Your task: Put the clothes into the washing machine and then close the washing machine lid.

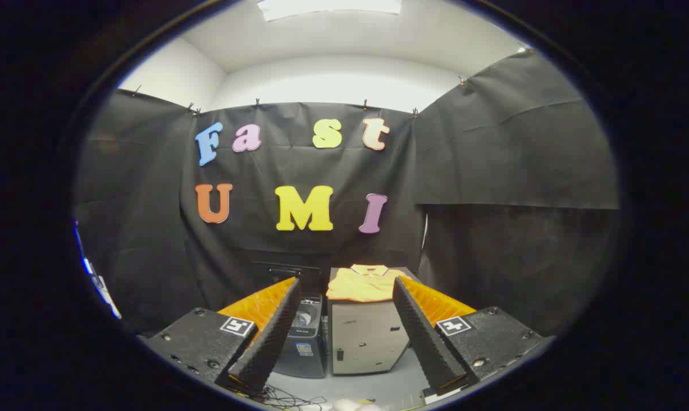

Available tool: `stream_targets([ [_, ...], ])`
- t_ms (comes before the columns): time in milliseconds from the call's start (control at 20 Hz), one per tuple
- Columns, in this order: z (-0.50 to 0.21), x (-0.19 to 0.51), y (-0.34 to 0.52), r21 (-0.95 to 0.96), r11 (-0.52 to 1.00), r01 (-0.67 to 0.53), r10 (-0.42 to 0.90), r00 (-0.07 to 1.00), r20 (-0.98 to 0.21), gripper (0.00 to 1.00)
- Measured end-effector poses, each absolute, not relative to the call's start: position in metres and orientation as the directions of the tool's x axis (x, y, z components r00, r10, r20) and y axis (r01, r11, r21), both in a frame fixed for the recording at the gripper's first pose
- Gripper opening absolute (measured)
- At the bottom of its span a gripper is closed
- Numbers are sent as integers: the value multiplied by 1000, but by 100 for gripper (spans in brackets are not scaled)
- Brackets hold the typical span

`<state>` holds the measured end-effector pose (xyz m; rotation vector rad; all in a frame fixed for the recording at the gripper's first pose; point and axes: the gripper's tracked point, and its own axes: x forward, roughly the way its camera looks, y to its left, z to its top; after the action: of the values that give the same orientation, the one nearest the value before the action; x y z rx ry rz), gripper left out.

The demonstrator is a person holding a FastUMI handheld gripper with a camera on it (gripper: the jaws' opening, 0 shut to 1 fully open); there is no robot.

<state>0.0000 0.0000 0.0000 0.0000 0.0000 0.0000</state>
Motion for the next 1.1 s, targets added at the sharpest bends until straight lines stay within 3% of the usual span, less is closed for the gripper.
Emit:
stream_targets([
  [1100,0,40,-6,1,999,52,-52,998,-39,100],
])
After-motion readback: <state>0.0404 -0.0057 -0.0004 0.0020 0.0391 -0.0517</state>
